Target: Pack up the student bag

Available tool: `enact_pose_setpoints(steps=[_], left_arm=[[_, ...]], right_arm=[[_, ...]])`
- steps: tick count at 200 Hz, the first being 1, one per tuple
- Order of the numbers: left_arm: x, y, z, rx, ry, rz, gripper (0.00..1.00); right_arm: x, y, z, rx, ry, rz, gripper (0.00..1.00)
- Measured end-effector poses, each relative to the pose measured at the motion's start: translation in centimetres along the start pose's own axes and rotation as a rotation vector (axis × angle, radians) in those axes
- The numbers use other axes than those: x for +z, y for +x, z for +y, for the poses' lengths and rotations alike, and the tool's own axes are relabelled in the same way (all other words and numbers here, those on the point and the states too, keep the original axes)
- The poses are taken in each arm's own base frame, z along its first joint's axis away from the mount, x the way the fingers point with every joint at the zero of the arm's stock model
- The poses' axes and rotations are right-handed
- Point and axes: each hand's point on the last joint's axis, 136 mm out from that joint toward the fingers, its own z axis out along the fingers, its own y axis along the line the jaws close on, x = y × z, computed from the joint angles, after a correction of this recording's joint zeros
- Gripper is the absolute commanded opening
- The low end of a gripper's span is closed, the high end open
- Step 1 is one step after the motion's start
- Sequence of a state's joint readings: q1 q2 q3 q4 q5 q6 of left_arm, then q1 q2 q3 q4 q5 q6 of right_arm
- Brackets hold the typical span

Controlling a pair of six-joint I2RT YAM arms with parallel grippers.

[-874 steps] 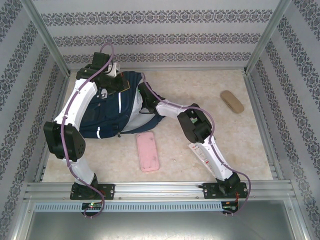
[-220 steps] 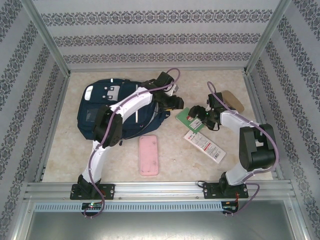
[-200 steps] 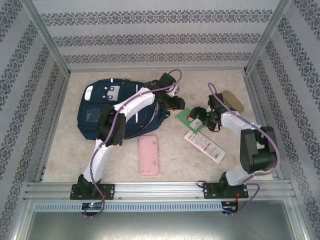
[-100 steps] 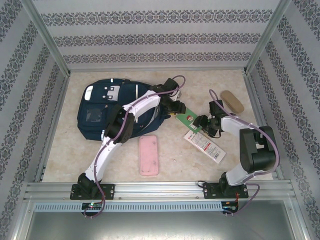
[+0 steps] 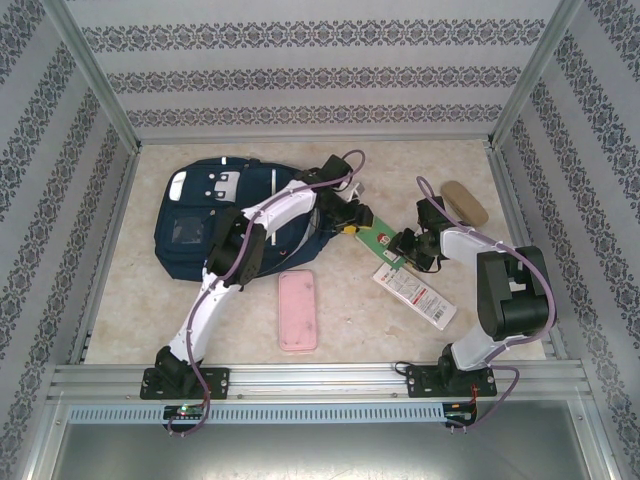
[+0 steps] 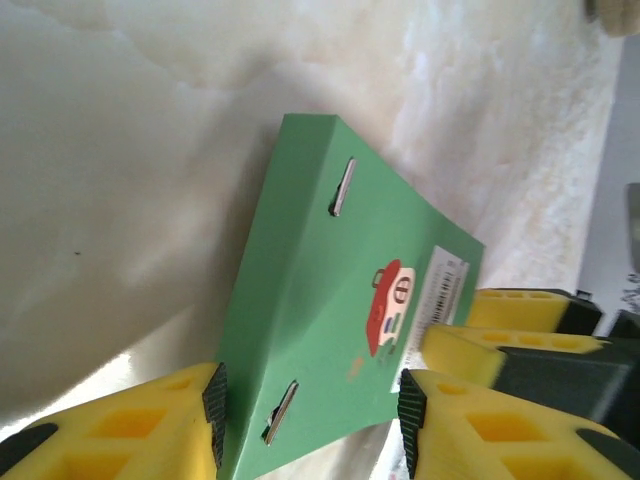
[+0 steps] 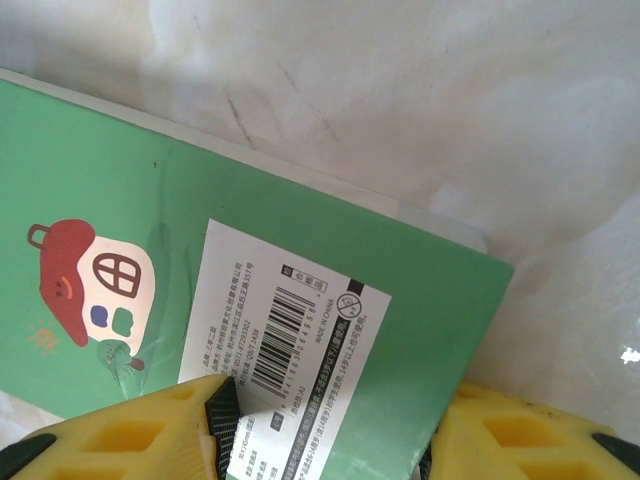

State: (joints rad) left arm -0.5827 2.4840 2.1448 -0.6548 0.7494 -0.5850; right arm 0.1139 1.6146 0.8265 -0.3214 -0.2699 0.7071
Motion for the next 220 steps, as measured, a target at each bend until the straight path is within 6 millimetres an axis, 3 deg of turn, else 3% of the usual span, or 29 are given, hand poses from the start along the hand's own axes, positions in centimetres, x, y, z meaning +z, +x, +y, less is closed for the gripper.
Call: enact_pose_setpoints(steps=[42, 107, 162, 220], left_arm=[[-0.8, -0.3, -1.5, -0.026, 0.087, 0.007, 0.49], [-0.9, 0.1, -1.1, -0.034, 0.104, 0.031, 0.5], [-0.5, 1.0, 1.2, 0.005, -0.023, 0.038, 0.5], [-0.1, 0.5, 4.0, 0.046, -0.243, -0.034, 0.51]], right_arm=[[0.0, 0.0, 0.0, 0.0, -0.001, -0.001, 0.51], [0.0, -0.1, 0.1, -0.002, -0.007, -0.005, 0.51], [-0.1, -0.7, 1.0, -0.047, -0.034, -0.027, 0.51], [-0.3, -3.5, 3.8, -0.126, -0.072, -0.072, 0.45]])
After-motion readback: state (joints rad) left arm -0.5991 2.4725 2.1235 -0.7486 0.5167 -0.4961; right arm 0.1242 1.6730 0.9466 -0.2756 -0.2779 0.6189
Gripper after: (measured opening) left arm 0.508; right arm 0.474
